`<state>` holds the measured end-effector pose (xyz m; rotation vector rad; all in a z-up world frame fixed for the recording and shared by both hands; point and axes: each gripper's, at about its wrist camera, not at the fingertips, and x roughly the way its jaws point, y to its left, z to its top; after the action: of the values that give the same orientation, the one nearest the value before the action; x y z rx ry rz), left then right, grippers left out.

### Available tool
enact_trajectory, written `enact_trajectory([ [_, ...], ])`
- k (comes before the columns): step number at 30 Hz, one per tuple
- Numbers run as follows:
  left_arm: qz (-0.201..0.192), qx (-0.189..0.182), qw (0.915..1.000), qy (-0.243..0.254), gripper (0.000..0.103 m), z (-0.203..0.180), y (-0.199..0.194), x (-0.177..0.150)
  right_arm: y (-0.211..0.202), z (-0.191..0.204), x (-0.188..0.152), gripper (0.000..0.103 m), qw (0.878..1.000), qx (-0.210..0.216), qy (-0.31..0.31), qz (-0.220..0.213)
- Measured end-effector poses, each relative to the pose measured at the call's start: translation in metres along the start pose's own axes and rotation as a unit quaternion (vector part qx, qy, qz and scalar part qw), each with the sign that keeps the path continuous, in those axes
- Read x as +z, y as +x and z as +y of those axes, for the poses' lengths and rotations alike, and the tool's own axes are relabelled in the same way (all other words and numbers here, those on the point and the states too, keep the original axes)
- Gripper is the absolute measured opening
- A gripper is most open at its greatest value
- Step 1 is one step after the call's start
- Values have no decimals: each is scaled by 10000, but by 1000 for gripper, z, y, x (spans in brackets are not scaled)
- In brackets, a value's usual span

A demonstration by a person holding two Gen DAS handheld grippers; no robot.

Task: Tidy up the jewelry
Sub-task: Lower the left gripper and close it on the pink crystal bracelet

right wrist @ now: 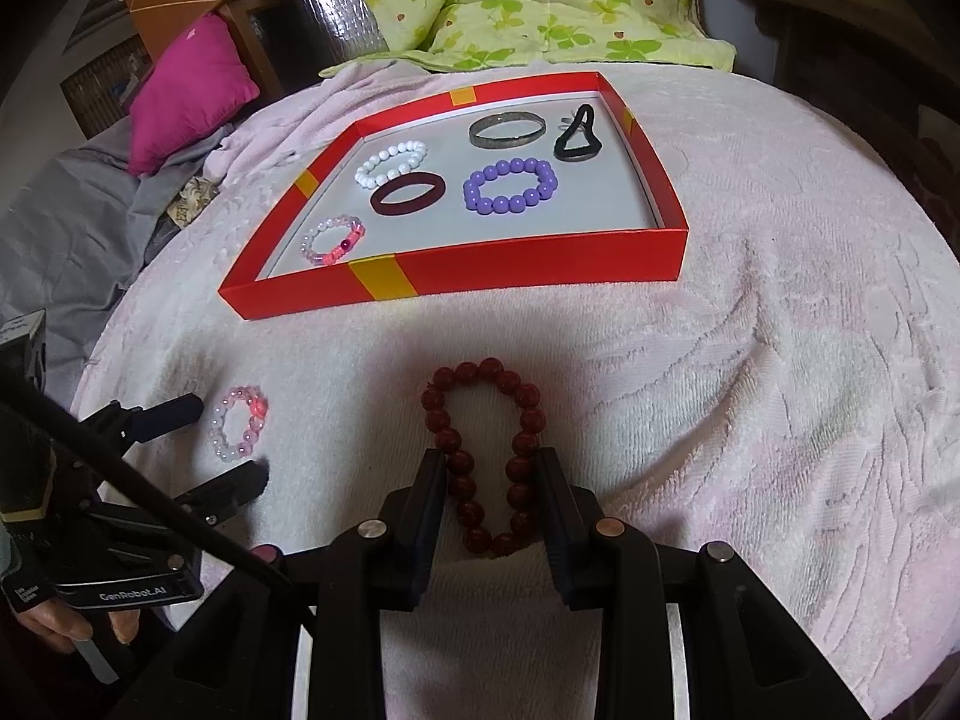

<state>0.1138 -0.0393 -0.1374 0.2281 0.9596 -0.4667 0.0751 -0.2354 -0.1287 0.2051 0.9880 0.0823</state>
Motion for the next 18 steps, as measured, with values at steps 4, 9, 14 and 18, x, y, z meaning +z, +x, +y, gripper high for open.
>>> enact_trajectory([
  [4,-39,-70,9999,-153,89,6,-4,0,0,0,-1,34,10000,12,-1,8],
  [9,-36,-80,9998,-151,72,9,-4,1,-1,-1,-1,34,10000,27,-7,12],
  [14,-98,-111,9999,-75,57,7,-5,2,-2,-1,-2,34,10000,59,-9,21],
  [18,-137,-125,9998,-14,44,5,-6,2,-2,-3,-1,34,10000,85,-2,32],
])
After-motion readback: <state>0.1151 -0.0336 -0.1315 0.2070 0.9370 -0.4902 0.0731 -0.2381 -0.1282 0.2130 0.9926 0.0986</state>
